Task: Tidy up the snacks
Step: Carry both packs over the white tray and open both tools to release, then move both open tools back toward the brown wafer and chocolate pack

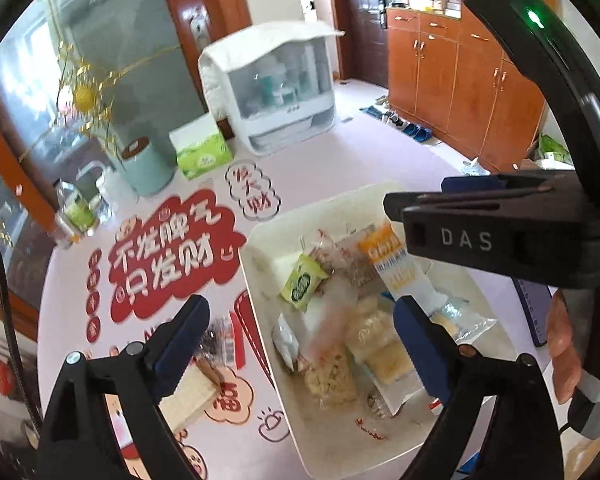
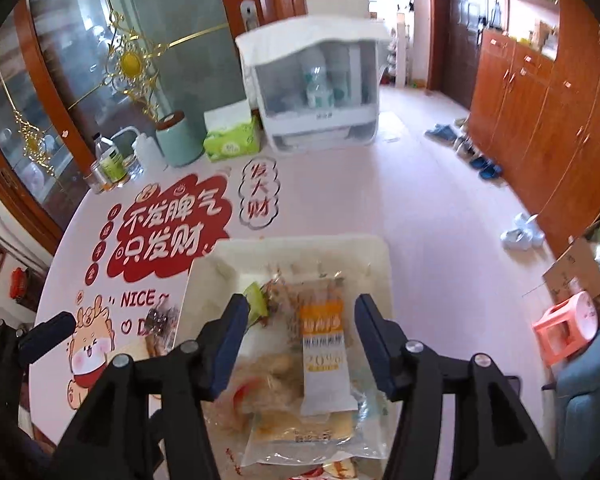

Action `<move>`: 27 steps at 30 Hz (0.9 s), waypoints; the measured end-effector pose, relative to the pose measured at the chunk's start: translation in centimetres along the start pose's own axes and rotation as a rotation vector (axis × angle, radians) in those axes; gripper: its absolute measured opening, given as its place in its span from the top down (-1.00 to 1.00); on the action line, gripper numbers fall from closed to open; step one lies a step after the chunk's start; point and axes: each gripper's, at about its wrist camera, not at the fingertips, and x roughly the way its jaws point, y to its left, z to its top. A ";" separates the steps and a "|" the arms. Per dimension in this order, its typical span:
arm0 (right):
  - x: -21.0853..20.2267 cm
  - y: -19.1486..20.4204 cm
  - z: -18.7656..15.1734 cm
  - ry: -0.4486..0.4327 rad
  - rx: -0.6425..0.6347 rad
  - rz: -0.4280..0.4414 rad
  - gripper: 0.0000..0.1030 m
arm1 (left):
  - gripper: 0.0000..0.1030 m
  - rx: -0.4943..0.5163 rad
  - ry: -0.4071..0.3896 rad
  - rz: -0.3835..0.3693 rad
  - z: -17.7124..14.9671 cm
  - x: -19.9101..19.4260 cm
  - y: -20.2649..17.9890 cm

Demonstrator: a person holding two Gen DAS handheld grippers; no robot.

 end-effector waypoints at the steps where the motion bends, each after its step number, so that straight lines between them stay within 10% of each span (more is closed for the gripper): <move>1: 0.6 0.0 -0.4 0.015 -0.001 0.014 -0.10 | -0.80 -0.015 0.022 0.005 -0.3 0.6 0.3; 18: 0.7 1.6 -3.9 0.043 -0.059 0.085 -0.10 | -0.80 -0.064 0.084 0.025 -3.5 0.6 4.5; 27: -3.0 4.9 -3.4 -0.030 -0.152 0.084 -0.10 | -0.80 -0.114 0.029 0.111 -4.1 -3.0 12.6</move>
